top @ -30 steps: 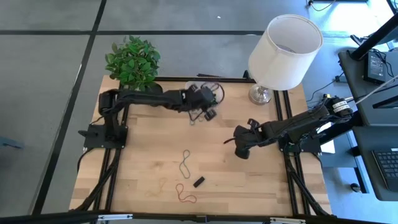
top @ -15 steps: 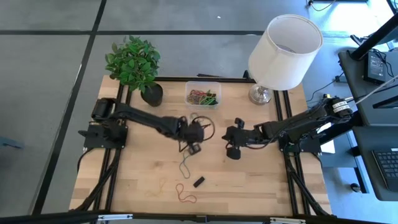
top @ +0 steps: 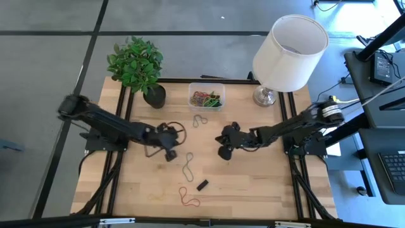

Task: Pick and place rubber bands into bin
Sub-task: Put the blue rubber band into the transparent bin

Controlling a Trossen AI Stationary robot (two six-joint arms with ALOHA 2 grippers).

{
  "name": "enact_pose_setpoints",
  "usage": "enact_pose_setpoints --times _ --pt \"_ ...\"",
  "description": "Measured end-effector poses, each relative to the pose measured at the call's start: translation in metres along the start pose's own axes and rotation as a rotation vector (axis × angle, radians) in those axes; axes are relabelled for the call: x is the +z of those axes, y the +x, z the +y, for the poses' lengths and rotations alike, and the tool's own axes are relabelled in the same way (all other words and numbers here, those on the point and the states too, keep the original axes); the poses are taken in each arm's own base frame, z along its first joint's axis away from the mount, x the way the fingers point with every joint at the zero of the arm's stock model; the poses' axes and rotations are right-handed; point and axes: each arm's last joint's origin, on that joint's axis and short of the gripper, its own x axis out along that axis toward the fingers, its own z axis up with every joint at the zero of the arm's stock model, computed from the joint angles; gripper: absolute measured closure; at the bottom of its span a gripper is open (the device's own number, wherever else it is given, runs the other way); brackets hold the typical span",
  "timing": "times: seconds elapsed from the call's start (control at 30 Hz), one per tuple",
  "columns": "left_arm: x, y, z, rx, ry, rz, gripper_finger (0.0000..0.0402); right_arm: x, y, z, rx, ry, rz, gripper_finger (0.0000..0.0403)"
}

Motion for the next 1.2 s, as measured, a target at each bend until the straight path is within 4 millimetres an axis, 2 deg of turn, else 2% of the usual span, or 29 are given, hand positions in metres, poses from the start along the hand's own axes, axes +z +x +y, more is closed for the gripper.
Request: enact_pose_setpoints --times 0.17,0.3,0.57,0.7,0.9,1.2 --pt "-0.02 -0.02 0.028 -0.056 0.117 -0.157 0.04 0.001 0.033 0.001 -0.071 0.075 0.02 0.032" --pt "-0.032 -0.032 0.047 -0.062 0.155 -0.253 0.04 -0.006 0.06 -0.005 -0.201 0.064 0.02 0.0265" --pt "-0.04 -0.051 0.065 -0.167 0.206 -0.368 0.04 -0.016 0.092 -0.021 -0.349 0.077 -0.008 0.0171" --pt "-0.039 -0.06 0.071 -0.181 0.224 -0.432 0.04 -0.019 0.104 -0.028 -0.36 0.082 -0.047 0.0158" --pt "-0.037 -0.07 0.076 -0.214 0.254 -0.499 0.04 -0.022 0.121 -0.037 -0.348 0.049 -0.121 0.0164" --pt "-0.044 -0.073 0.084 -0.224 0.203 -0.445 0.04 -0.021 0.129 -0.051 -0.367 0.102 -0.155 0.0168"
